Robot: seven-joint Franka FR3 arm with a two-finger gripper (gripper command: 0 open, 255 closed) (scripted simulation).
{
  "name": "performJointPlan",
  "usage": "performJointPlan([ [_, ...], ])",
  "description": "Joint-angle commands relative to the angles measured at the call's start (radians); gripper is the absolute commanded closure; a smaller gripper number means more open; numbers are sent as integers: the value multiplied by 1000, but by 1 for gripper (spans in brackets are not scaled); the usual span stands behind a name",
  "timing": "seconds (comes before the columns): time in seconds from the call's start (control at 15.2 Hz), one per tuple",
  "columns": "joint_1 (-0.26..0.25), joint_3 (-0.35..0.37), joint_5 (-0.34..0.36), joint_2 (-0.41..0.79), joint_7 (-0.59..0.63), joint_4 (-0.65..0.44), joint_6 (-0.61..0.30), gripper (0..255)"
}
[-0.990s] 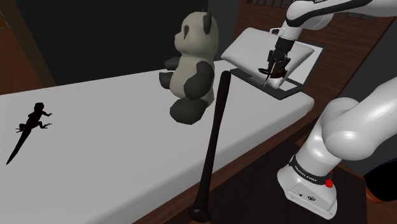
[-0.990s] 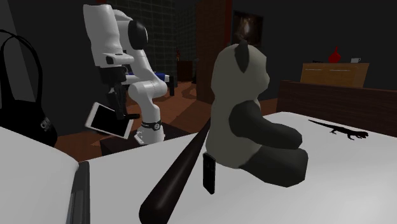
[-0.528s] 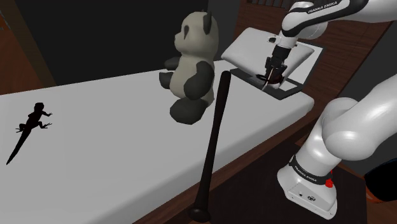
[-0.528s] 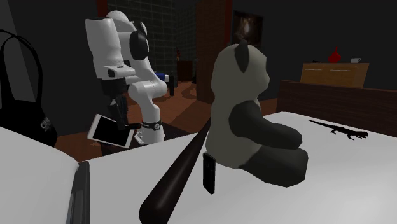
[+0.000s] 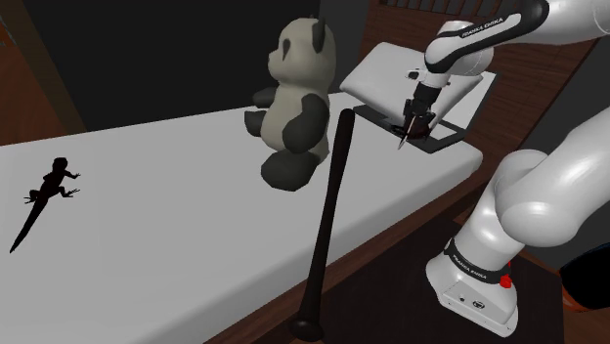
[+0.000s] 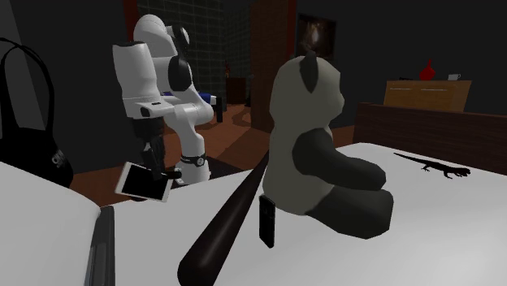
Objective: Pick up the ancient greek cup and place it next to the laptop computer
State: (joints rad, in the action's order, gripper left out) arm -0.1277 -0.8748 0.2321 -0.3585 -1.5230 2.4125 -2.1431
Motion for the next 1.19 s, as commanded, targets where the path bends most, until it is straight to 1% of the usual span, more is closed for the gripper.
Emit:
performJointPlan([
  [0.0,-8,-16,-9,20,-11,15,-33,255],
  [0.13,-18,-34,-20,44,-23,31,-70,255],
  [0.66,-17,-34,-20,44,-23,31,-70,255],
  [0.73,-18,-34,-20,44,-23,31,-70,0],
  [1.06,-17,-34,-20,44,-23,31,-70,0],
  [1.12,-7,-17,-8,19,-12,12,-31,0],
])
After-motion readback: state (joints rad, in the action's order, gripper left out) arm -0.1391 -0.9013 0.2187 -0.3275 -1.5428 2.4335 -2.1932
